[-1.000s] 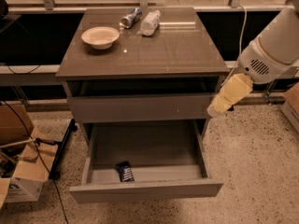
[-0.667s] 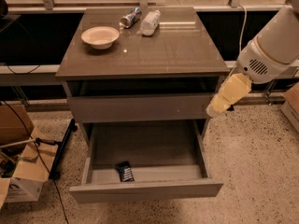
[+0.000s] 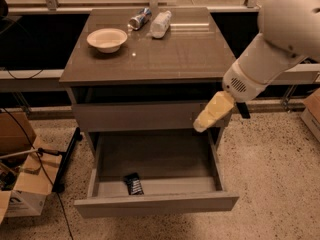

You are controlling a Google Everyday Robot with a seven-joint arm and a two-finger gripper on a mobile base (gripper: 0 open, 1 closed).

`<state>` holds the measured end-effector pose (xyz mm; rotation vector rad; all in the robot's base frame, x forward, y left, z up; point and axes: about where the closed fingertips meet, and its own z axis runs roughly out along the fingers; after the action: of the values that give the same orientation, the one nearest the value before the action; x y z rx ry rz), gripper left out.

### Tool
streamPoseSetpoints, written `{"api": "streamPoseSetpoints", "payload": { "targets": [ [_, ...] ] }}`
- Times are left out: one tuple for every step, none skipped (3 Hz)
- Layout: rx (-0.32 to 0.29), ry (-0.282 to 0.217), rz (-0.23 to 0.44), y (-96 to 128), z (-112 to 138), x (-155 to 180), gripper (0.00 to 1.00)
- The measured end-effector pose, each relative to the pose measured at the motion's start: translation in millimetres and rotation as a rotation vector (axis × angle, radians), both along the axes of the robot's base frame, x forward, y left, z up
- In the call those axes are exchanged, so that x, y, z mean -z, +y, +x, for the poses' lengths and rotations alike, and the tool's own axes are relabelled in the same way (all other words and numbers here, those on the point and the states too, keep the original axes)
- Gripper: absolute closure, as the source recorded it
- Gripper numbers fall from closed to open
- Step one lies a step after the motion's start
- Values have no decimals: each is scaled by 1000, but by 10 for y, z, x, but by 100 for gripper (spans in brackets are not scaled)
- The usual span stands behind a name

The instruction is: Pick rxbar blueberry from middle drawer and place on counter

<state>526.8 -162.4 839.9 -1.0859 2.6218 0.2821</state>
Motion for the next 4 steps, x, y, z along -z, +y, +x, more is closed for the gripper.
{"api": "streamPoseSetpoints", "payload": {
  "targets": [
    [67,66,14,140,118,415,0],
    [134,105,30,257,243,797,0],
    [143,105,34,262,254,806,0],
    [169,138,15,320,321,917,0]
  ]
}}
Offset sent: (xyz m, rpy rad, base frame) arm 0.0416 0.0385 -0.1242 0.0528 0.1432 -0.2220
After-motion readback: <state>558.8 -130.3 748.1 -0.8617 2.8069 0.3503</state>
